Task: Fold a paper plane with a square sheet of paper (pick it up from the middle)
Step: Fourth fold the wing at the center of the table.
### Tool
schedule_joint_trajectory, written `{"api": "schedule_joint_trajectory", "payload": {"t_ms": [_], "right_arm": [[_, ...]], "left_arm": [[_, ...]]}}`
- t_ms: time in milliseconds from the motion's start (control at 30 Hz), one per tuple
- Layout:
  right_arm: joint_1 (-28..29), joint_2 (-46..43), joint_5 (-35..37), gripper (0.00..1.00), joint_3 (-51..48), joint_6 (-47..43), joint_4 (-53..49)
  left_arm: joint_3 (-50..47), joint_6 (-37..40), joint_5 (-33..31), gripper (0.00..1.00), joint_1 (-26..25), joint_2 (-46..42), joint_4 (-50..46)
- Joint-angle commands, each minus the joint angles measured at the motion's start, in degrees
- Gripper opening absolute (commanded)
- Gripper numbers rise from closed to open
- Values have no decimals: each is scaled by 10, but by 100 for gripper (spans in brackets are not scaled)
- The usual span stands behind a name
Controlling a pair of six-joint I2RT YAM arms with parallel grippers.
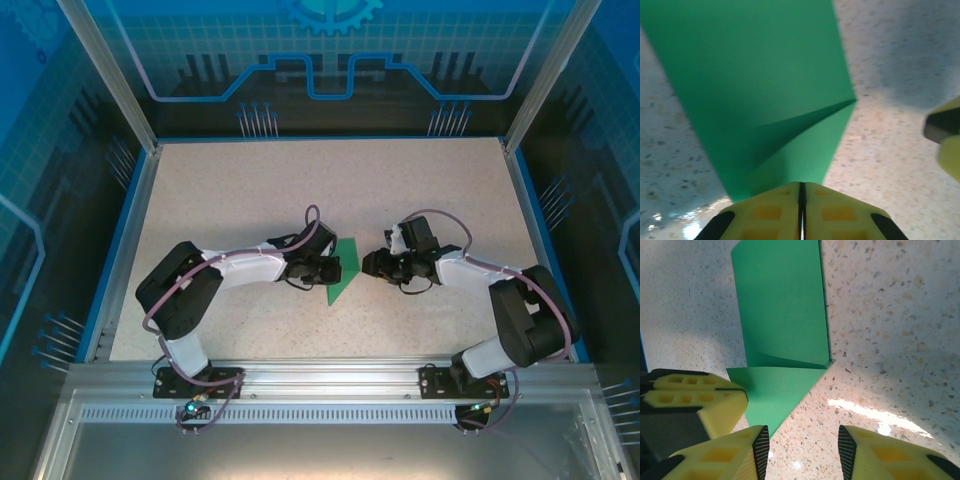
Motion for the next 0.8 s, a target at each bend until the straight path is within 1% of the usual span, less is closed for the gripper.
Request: {"api": "schedule_joint_trajectory", "payload": {"t_ms": [0, 267, 767], "right_arm": [[-3, 24, -25, 45, 17, -10, 0], [14, 72, -36, 48, 50, -14, 6], [24, 136, -18, 49, 96, 12, 2]], "left_arm": [[13, 10, -35, 11, -2, 10, -19], [-4, 2, -49, 10, -1, 16, -11], [-33, -8, -41, 8, 12, 14, 10]]}}
